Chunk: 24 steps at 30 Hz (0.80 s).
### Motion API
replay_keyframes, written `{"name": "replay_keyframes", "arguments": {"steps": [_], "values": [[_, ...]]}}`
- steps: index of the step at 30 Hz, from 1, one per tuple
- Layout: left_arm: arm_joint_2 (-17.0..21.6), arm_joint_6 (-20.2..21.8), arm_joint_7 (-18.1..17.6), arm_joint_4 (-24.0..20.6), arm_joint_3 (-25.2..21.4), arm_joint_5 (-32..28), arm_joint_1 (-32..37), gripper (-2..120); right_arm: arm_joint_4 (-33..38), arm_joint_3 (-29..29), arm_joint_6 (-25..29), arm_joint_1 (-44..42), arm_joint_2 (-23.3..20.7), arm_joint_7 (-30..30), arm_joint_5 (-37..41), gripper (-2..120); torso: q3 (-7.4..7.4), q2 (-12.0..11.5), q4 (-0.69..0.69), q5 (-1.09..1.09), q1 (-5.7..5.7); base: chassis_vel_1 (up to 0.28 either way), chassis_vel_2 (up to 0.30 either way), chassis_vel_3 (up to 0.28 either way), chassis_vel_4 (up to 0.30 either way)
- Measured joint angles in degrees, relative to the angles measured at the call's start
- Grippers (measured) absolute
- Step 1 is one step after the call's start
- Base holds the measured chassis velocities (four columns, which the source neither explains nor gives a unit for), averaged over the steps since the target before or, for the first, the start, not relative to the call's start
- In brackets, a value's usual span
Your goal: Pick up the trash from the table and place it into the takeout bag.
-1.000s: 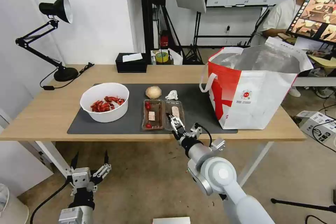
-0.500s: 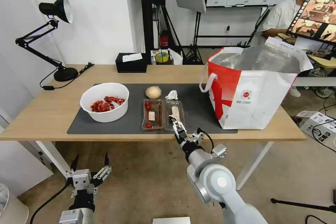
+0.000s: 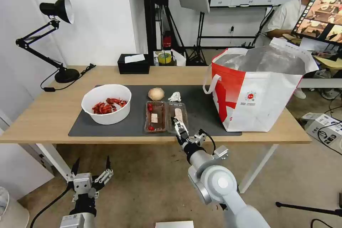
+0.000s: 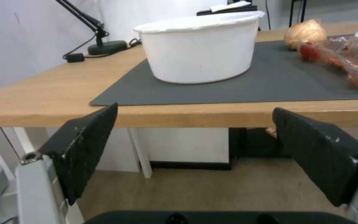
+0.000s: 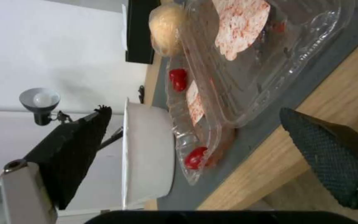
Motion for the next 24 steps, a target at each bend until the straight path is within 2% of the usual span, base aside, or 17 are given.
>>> {"name": "replay_keyframes", "arguments": {"steps": [24], "values": [[0.2,-0.1,-0.1,0.3,0.0,-0.2,-0.1,100,-2.5,0.3,0.0,2.7,1.3,1.0,2.4,100,0.0,0.0,0.0,0.0,0.0,0.0,0.0,0.0,0.0]]}}
